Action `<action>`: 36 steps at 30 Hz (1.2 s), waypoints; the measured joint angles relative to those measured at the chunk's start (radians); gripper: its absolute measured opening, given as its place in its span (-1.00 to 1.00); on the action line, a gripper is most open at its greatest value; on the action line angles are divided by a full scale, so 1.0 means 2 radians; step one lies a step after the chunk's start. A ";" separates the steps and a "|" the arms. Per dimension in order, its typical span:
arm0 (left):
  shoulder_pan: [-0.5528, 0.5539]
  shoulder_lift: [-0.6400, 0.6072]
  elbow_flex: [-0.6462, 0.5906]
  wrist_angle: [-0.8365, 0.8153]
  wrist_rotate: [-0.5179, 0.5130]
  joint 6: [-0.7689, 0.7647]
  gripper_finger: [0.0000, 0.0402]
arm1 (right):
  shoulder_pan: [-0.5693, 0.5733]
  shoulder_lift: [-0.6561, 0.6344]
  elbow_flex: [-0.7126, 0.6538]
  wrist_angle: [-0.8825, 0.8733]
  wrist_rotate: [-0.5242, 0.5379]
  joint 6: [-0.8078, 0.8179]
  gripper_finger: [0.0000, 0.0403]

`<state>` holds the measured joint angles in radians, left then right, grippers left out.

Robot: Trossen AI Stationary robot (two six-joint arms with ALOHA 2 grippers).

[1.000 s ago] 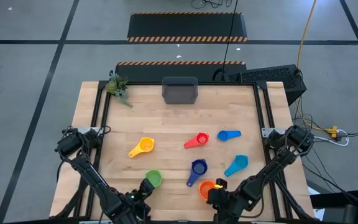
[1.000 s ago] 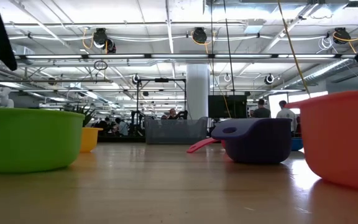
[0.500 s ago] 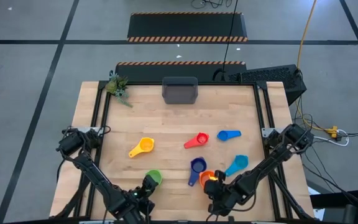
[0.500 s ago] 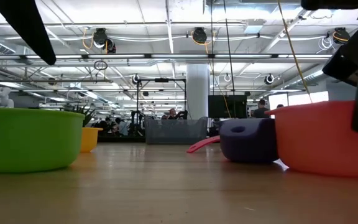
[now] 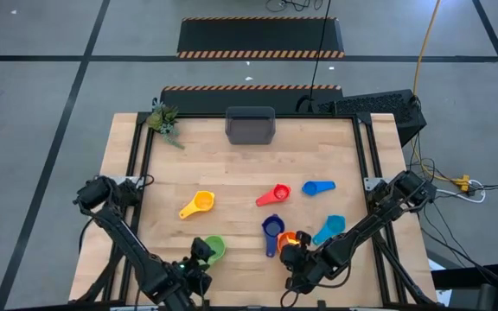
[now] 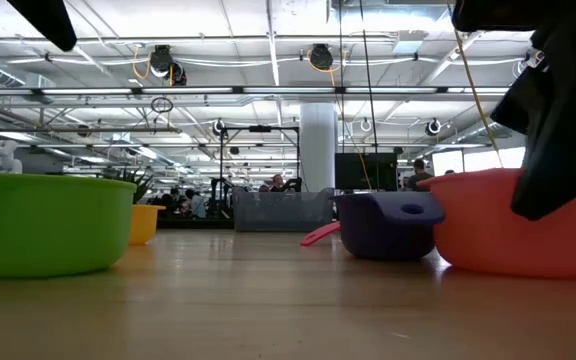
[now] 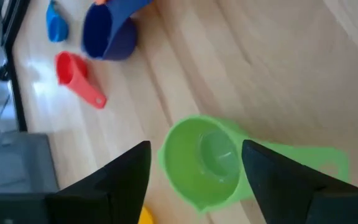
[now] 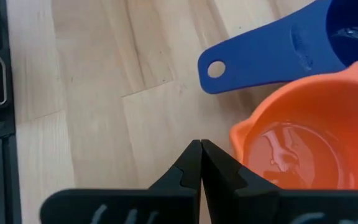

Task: Nest measuring cups in basket
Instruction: Prepare the measuring cups

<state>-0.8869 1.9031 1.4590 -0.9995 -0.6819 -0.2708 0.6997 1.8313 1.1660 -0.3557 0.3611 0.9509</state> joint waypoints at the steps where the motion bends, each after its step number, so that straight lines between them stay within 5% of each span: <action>1: -0.001 -0.004 0.000 -0.006 0.000 -0.009 0.20 | -0.002 0.000 0.000 0.000 0.000 -0.001 -1.00; 15: -0.019 -0.017 -0.004 -0.049 0.000 -0.124 -0.10 | -0.036 0.000 0.000 0.007 -0.003 0.003 -1.00; 36: -0.022 -0.017 -0.005 -0.089 -0.017 -0.201 -0.12 | -0.102 0.000 0.000 -0.001 -0.026 -0.041 -1.00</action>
<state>-0.9310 1.8690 1.4494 -1.1767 -0.7169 -0.6720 0.4955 1.8305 1.1660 -0.3569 0.3087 0.8681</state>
